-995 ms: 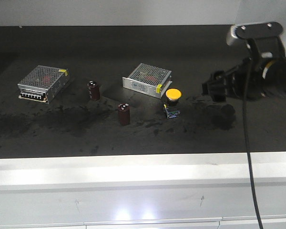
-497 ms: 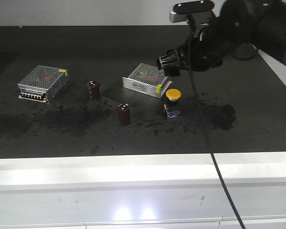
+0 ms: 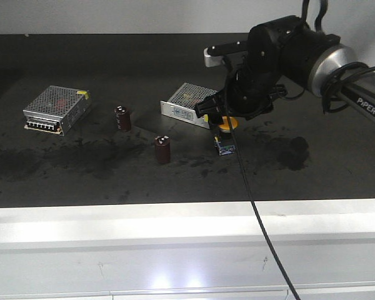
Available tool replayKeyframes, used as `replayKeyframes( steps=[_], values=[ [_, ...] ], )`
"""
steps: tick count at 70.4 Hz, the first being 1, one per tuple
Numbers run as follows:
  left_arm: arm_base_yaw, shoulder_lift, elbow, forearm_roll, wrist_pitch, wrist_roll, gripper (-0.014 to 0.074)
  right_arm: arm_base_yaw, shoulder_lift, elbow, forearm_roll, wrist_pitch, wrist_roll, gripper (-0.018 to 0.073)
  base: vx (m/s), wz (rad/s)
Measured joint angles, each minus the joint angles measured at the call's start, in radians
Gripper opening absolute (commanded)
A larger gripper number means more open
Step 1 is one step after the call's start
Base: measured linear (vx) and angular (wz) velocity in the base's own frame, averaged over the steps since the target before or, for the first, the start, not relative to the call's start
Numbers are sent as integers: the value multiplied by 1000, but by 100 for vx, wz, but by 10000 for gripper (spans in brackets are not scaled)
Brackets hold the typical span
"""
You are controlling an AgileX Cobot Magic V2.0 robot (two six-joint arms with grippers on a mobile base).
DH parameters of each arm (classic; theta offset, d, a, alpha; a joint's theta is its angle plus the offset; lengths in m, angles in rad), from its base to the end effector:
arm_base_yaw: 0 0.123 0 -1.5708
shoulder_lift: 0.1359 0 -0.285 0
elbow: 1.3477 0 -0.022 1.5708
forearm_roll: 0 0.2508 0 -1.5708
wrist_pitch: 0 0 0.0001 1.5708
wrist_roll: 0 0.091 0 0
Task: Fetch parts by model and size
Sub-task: 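Lower the right gripper onto the yellow-capped switch and grasp it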
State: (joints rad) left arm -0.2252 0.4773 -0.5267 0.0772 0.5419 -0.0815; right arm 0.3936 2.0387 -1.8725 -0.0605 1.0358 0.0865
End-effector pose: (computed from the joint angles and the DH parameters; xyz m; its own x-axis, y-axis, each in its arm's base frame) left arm 0.0943 -0.0179 0.3071 -0.3860 0.0727 -0.9196 0.1816 0.9834 0.0015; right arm 0.4207 0.1696 0.2781 -0.8477 -0.2919 -0.4430 -0.3152 0.9488 -0.0221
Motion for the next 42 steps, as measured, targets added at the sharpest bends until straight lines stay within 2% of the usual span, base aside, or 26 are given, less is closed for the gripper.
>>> replayKeyframes(
  steps=[8, 15, 42],
  values=[
    [0, 0, 0, 0, 0, 0, -6, 0, 14, 0, 0, 4, 0, 522, 0, 0],
    [0, 0, 0, 0, 0, 0, -6, 0, 20, -2, 0, 7, 1, 462, 0, 0],
    [0, 0, 0, 0, 0, 0, -6, 0, 38, -5, 43, 7, -3, 52, 0, 0]
  ],
)
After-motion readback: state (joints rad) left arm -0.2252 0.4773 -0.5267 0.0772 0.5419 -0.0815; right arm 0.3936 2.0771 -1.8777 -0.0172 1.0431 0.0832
